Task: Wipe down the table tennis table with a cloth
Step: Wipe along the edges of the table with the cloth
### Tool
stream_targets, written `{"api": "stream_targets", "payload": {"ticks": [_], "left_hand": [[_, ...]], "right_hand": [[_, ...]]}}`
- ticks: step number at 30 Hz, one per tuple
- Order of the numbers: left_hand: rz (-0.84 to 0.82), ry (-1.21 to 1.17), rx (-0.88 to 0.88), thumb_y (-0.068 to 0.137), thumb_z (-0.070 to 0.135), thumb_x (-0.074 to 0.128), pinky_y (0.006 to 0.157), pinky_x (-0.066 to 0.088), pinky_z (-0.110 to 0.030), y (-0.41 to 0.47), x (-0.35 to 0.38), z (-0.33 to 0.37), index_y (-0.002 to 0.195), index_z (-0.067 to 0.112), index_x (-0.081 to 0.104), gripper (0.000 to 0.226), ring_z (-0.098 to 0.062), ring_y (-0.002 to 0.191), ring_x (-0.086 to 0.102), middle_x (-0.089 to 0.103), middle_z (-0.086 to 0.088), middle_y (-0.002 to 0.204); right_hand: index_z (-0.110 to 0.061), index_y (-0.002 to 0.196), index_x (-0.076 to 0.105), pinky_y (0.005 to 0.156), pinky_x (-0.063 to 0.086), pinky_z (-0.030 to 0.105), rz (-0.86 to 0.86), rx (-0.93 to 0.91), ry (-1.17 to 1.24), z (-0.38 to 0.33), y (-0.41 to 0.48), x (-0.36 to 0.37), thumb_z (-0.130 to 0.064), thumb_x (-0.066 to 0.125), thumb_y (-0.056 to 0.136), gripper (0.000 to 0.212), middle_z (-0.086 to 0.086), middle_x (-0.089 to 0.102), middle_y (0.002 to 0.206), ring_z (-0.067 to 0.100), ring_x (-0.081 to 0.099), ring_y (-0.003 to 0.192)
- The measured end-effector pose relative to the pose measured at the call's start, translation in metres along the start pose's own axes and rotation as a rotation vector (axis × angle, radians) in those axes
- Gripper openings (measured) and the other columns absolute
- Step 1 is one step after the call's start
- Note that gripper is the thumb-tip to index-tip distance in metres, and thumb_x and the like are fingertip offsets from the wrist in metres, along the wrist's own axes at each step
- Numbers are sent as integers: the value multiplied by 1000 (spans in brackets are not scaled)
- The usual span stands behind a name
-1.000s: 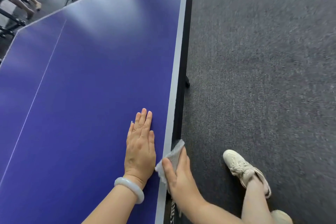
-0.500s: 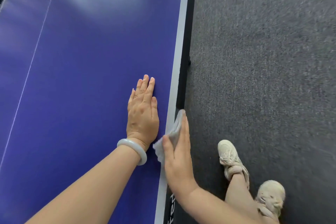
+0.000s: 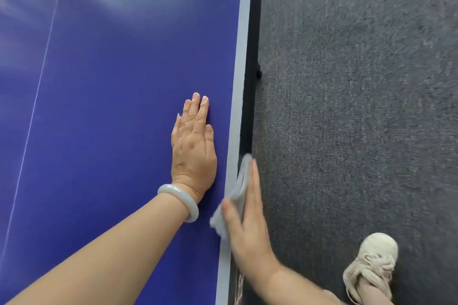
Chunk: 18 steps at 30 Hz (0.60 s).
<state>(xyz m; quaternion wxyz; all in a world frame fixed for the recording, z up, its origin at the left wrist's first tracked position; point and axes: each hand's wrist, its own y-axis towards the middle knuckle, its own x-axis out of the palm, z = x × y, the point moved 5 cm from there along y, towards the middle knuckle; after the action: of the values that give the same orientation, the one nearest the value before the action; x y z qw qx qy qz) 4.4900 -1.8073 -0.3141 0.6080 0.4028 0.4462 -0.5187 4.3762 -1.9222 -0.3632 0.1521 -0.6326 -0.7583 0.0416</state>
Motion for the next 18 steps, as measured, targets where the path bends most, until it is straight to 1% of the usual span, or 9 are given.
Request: {"api": "stream_targets", "payload": {"ticks": [1, 3, 5, 7, 9, 10, 13, 16, 18], "left_hand": [[1, 1, -1, 103, 18, 28, 123, 12, -41, 0, 0, 0, 154, 16, 28, 51, -9, 150, 11, 21, 3, 162], [5, 7, 0, 103, 19, 28, 123, 13, -42, -1, -1, -1, 154, 16, 28, 51, -10, 150, 11, 21, 3, 162], [12, 6, 4, 102, 19, 27, 123, 12, -41, -1, -1, 0, 153, 15, 29, 51, -12, 150, 12, 22, 2, 161], [17, -1, 10, 102, 18, 28, 123, 11, -40, -1, -1, 0, 153, 15, 30, 51, -13, 150, 13, 22, 2, 161], [28, -17, 8, 103, 19, 28, 123, 10, -38, -2, 0, -1, 153, 15, 31, 50, -13, 150, 14, 23, 1, 161], [33, -25, 6, 103, 19, 29, 123, 10, -38, -2, 0, -2, 153, 16, 31, 50, -13, 150, 14, 24, 1, 161], [48, -43, 3, 105, 17, 33, 123, 10, -36, -2, -2, -3, 152, 15, 33, 47, -13, 150, 16, 26, -1, 160], [75, -121, -6, 104, 15, 41, 123, 14, -36, -3, -5, 0, 147, 11, 42, 43, -17, 148, 22, 33, -5, 157], [96, -220, -24, 102, 13, 46, 122, 18, -35, -5, -10, 0, 142, 9, 49, 40, -17, 147, 27, 40, -6, 153]], "right_hand": [[-45, 155, -7, 124, 14, 46, -48, 34, -10, 7, -24, 3, -52, 42, 97, 76, -21, -6, 165, 3, -2, 152], [-52, 151, -14, 125, 15, 39, -126, 102, -31, 17, -50, 5, -58, 43, 94, 81, -28, -14, 161, -3, -7, 150], [-51, 148, -13, 124, 6, 29, -137, 122, -41, 14, -38, 3, -57, 44, 95, 78, -27, -17, 161, -8, -11, 147], [-50, 143, -10, 124, 1, 25, -90, 129, -43, 3, -8, 1, -47, 46, 99, 71, -21, -12, 162, -9, -10, 147], [-46, 144, -8, 124, 3, 25, -49, 123, -33, -3, 15, 1, -37, 47, 102, 70, -14, -5, 164, -5, -5, 149], [-43, 147, -8, 124, 5, 23, -44, 116, -34, -3, 20, 1, -36, 48, 102, 72, -11, -1, 164, -4, -2, 149], [-34, 155, -7, 116, 9, 8, -74, 115, -36, 3, 21, 0, -41, 48, 100, 78, -4, 9, 161, -1, 11, 147], [-32, 156, -6, 115, 14, 13, -68, 109, -27, 5, 23, 0, -38, 50, 100, 80, 1, 15, 157, 4, 19, 144], [-30, 157, -5, 114, 15, 11, -70, 97, -19, 4, 24, -1, -36, 51, 100, 80, 1, 17, 155, 3, 22, 142]]}}
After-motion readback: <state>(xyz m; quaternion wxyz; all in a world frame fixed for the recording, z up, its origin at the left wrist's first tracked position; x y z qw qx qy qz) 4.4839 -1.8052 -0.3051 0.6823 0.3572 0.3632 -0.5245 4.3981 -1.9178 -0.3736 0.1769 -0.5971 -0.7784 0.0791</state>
